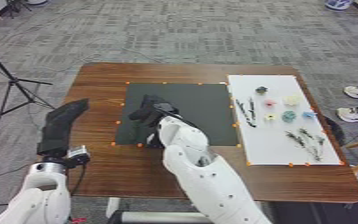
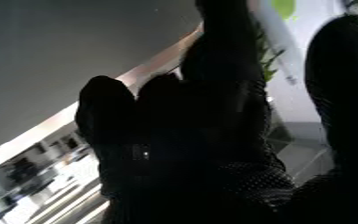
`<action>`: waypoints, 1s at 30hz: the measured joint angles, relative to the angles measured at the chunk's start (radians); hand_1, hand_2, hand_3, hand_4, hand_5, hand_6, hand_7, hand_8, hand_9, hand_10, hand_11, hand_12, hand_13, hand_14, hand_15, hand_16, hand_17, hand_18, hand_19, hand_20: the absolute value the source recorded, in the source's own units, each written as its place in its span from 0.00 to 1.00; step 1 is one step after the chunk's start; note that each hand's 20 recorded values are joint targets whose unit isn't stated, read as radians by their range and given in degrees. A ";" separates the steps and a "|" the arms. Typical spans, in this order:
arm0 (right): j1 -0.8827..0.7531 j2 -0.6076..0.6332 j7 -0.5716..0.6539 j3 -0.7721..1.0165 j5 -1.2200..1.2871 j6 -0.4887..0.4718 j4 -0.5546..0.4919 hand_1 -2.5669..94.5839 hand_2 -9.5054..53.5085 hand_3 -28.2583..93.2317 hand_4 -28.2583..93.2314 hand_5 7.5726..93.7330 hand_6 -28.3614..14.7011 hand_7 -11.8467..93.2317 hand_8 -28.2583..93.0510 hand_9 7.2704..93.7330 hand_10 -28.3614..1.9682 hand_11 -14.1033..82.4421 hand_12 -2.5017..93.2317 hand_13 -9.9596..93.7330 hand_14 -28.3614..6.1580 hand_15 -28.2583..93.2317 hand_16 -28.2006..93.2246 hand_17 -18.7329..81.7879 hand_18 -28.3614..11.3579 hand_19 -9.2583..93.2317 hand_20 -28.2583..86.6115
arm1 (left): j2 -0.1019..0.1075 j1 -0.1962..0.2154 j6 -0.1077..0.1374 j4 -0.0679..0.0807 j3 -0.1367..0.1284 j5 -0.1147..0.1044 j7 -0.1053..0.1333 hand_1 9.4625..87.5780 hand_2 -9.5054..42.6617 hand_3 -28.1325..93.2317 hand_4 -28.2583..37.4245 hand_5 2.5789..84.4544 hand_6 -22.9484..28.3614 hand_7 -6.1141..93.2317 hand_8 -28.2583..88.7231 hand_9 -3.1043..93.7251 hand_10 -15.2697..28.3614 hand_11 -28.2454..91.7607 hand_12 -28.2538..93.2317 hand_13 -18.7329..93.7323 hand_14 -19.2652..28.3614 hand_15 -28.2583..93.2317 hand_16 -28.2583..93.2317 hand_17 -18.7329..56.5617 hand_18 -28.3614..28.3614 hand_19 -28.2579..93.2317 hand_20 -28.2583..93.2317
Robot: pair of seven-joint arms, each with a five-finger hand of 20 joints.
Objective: Arrange flowers
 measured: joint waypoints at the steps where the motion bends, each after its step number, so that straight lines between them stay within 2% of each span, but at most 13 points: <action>1: 0.004 0.017 -0.011 -0.012 0.013 -0.016 -0.019 0.27 0.14 0.78 0.16 0.78 0.59 0.37 0.17 0.88 0.47 0.55 0.35 0.86 0.48 0.73 0.55 0.58 0.02 0.93 0.66 | -0.002 0.018 0.018 -0.003 -0.018 -0.027 0.001 0.17 0.23 0.83 0.07 0.58 0.51 0.23 0.18 0.51 0.64 0.38 0.33 0.46 0.66 0.31 0.24 0.35 0.60 0.25 0.36; 3: 0.014 0.059 -0.021 -0.036 0.062 -0.040 -0.065 0.27 0.15 0.78 0.16 0.76 0.58 0.36 0.17 0.85 0.42 0.52 0.34 0.83 0.43 0.71 0.53 0.55 0.01 0.89 0.66 | -0.006 0.057 0.052 -0.005 -0.055 -0.069 0.001 0.16 0.25 0.83 0.06 0.58 0.51 0.23 0.18 0.51 0.64 0.38 0.33 0.46 0.66 0.31 0.24 0.35 0.59 0.25 0.36; 4: 0.018 0.081 -0.021 -0.044 0.097 -0.045 -0.092 0.26 0.15 0.78 0.16 0.75 0.57 0.36 0.17 0.83 0.40 0.50 0.33 0.81 0.40 0.70 0.52 0.53 0.01 0.86 0.66 | -0.007 0.077 0.066 -0.004 -0.071 -0.078 0.001 0.16 0.26 0.83 0.05 0.57 0.51 0.22 0.18 0.51 0.64 0.38 0.33 0.45 0.66 0.31 0.24 0.35 0.59 0.25 0.36; 7: 0.023 0.143 -0.022 -0.054 0.191 -0.047 -0.168 0.25 0.17 0.78 0.16 0.70 0.57 0.34 0.17 0.79 0.36 0.44 0.31 0.75 0.36 0.67 0.50 0.48 0.02 0.81 0.66 | -0.007 0.127 0.087 0.005 -0.096 -0.084 -0.001 0.16 0.26 0.83 0.05 0.57 0.51 0.22 0.18 0.51 0.64 0.38 0.33 0.45 0.65 0.31 0.24 0.35 0.59 0.25 0.36; 12: 0.025 0.233 -0.078 -0.070 0.208 -0.034 -0.247 0.23 0.19 0.79 0.16 0.59 0.56 0.31 0.17 0.71 0.34 0.36 0.27 0.65 0.26 0.66 0.49 0.41 0.05 0.74 0.66 | -0.009 0.174 0.087 0.013 -0.105 -0.088 0.000 0.16 0.25 0.83 0.05 0.57 0.50 0.23 0.18 0.51 0.64 0.38 0.33 0.45 0.65 0.31 0.24 0.34 0.60 0.25 0.36; 17: 0.024 0.268 -0.207 -0.069 0.185 -0.045 -0.246 0.20 0.22 0.81 0.14 0.49 0.54 0.29 0.17 0.65 0.37 0.29 0.22 0.61 0.23 0.67 0.47 0.39 0.07 0.72 0.67 | -0.011 0.177 0.084 0.013 -0.103 -0.088 0.004 0.16 0.24 0.83 0.05 0.57 0.50 0.23 0.18 0.51 0.64 0.38 0.33 0.45 0.66 0.31 0.24 0.33 0.61 0.25 0.36; 20: 0.024 0.258 -0.253 -0.058 0.198 -0.065 -0.225 0.20 0.25 0.82 0.14 0.42 0.54 0.30 0.17 0.59 0.43 0.24 0.18 0.62 0.23 0.68 0.47 0.39 0.06 0.72 0.68 | -0.011 0.169 0.082 0.013 -0.098 -0.088 0.004 0.16 0.24 0.83 0.05 0.56 0.50 0.23 0.18 0.51 0.64 0.38 0.33 0.45 0.66 0.31 0.24 0.33 0.62 0.25 0.36; 21: 0.024 0.249 -0.269 -0.049 0.203 -0.086 -0.215 0.19 0.27 0.83 0.14 0.37 0.53 0.30 0.17 0.56 0.46 0.23 0.17 0.62 0.23 0.69 0.47 0.39 0.06 0.73 0.68 | -0.011 0.165 0.082 0.013 -0.095 -0.088 0.004 0.16 0.24 0.83 0.05 0.56 0.50 0.23 0.18 0.51 0.64 0.38 0.33 0.45 0.66 0.31 0.24 0.33 0.62 0.25 0.36; 23: 0.024 0.227 -0.311 -0.022 0.205 -0.167 -0.194 0.19 0.29 0.84 0.14 0.33 0.52 0.30 0.17 0.54 0.47 0.22 0.15 0.62 0.23 0.71 0.47 0.39 0.05 0.73 0.69 | -0.011 0.157 0.082 0.013 -0.090 -0.088 0.003 0.16 0.24 0.83 0.05 0.56 0.50 0.23 0.18 0.51 0.64 0.38 0.33 0.45 0.66 0.31 0.24 0.33 0.62 0.25 0.36; 27: 0.041 0.183 -0.438 0.021 0.181 -0.390 -0.145 0.19 0.33 0.86 0.14 0.26 0.53 0.32 0.17 0.49 0.49 0.22 0.13 0.62 0.23 0.72 0.47 0.39 0.05 0.74 0.70 | -0.011 0.144 0.082 0.013 -0.081 -0.088 0.003 0.16 0.24 0.83 0.05 0.55 0.49 0.23 0.18 0.51 0.64 0.38 0.33 0.45 0.68 0.31 0.25 0.31 0.62 0.24 0.36; 30: 0.061 0.156 -0.531 0.028 0.134 -0.478 -0.103 0.19 0.34 0.86 0.14 0.22 0.53 0.34 0.17 0.46 0.51 0.21 0.12 0.63 0.22 0.73 0.47 0.39 0.04 0.75 0.71 | -0.011 0.139 0.082 0.012 -0.078 -0.092 0.004 0.16 0.24 0.83 0.05 0.55 0.49 0.23 0.17 0.51 0.64 0.38 0.33 0.45 0.68 0.31 0.25 0.31 0.62 0.24 0.36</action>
